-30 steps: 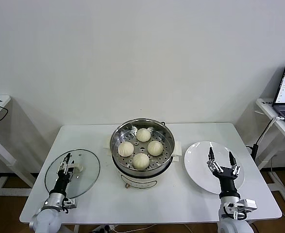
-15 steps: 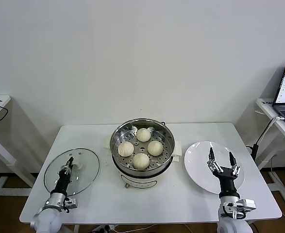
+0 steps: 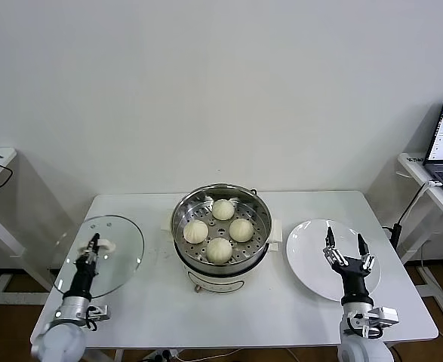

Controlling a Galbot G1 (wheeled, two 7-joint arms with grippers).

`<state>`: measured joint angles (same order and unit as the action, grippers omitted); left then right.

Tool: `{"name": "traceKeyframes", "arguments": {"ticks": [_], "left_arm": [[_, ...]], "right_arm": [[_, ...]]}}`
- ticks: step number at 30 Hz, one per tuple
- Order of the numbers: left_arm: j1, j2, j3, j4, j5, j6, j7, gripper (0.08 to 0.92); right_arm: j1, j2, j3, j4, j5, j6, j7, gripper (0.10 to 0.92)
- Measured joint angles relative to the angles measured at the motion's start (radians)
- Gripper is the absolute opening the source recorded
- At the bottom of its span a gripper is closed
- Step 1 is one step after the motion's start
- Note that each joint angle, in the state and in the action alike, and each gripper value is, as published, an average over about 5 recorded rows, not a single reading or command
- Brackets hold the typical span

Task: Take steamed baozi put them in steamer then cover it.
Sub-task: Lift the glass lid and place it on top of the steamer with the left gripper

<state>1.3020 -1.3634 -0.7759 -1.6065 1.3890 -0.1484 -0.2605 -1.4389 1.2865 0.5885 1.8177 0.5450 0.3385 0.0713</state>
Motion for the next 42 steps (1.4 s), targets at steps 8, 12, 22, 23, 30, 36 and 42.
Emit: {"name": "traceKeyframes", "arguments": {"ticks": [8,12,22,23,30,36,42], "left_arm": [[0.088,0.073,0.054,-0.289,-0.127,0.168,0.149,0.188],[0.094,0.118,0.129,-0.4,-0.16,0.279,0.235,0.188],[-0.014,0.196,0.398,-0.529,-0.151,0.527,0.414,0.188],[-0.031,0.199,0.428,-0.533,-0.145,0.547,0.428,0.188],[-0.154,0.199,0.622,-0.526,-0.093,0.655,0.494,0.188],[-0.247,0.171,0.754,-0.481,-0.05,0.714,0.522,0.188],[-0.318,0.116,0.852,-0.419,-0.003,0.743,0.533,0.188]], "right_arm": [[0.004,-0.001,0.0,-0.004,0.006,0.005,-0.004,0.823],[-0.001,0.002,0.003,-0.007,0.006,0.01,-0.006,0.823],[-0.018,0.018,0.022,-0.002,-0.007,0.014,-0.005,0.823],[-0.02,0.02,0.024,-0.001,-0.009,0.014,-0.005,0.823],[-0.034,0.036,0.037,0.009,-0.025,0.017,0.0,0.823],[-0.044,0.05,0.038,0.013,-0.043,0.017,0.003,0.823],[-0.05,0.06,0.037,0.014,-0.061,0.017,0.006,0.823]]}}
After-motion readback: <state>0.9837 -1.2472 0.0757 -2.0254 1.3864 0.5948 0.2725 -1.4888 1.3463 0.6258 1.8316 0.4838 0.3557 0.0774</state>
